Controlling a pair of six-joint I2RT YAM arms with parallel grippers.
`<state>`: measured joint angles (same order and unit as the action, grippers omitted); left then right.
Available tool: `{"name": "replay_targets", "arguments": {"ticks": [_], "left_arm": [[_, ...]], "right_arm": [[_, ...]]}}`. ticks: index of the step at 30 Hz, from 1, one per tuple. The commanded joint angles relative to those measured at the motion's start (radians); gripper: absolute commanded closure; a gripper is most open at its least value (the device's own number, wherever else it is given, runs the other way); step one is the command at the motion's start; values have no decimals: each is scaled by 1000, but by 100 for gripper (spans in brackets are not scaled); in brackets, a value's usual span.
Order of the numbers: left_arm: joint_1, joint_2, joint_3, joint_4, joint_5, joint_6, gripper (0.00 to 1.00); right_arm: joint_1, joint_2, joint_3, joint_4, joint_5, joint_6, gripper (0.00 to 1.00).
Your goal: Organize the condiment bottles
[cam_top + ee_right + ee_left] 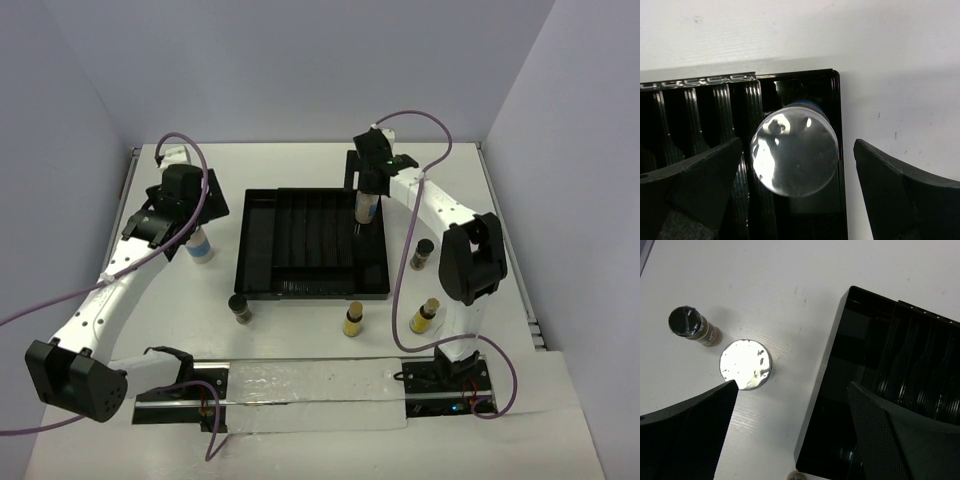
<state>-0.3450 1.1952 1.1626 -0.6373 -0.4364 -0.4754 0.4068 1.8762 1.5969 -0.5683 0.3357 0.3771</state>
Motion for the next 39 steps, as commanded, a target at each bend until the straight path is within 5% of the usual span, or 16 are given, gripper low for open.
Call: {"name": "replay_targets", "arguments": {"ticks": [1, 10, 21, 39], "left_arm": [[-2, 52, -10, -17, -80, -16, 1], [22, 238, 58, -93, -200, -123, 1], [128, 231, 23, -23, -79, -132, 1], [132, 141, 11, 7, -1, -103, 1]], "right_arm": [[13, -162, 60, 0, 4, 3, 0], [14, -310, 26, -10, 9, 0, 0], [17, -343, -11, -6, 25, -1, 0], [18, -345, -43, 5, -1, 8, 0]]}}
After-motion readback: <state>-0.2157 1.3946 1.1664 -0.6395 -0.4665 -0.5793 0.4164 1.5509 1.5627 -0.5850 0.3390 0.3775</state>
